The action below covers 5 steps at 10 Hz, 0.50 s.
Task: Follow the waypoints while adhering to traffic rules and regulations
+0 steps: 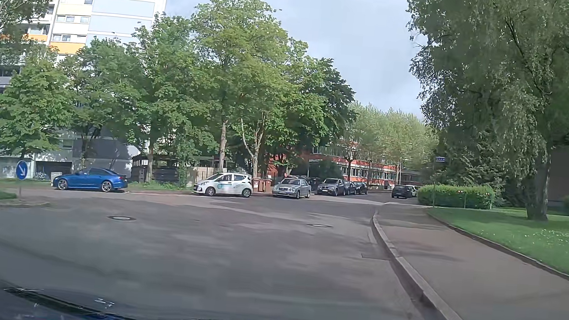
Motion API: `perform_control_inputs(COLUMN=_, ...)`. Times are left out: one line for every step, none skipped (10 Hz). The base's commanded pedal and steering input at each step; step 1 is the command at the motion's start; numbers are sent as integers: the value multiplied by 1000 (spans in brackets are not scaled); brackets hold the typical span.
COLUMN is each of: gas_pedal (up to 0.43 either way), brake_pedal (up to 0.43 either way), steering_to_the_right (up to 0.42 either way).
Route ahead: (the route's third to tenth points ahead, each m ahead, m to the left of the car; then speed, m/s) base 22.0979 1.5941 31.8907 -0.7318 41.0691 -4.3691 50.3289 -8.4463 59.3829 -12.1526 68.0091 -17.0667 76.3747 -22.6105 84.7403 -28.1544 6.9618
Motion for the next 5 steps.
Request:
perform_control_inputs(gas_pedal=98, brake_pedal=0, steering_to_the_right=34)
perform_control_inputs(gas_pedal=98, brake_pedal=0, steering_to_the_right=33)
perform_control_inputs(gas_pedal=98, brake_pedal=0, steering_to_the_right=33)
perform_control_inputs(gas_pedal=98, brake_pedal=0, steering_to_the_right=34)
perform_control_inputs(gas_pedal=98, brake_pedal=0, steering_to_the_right=35)
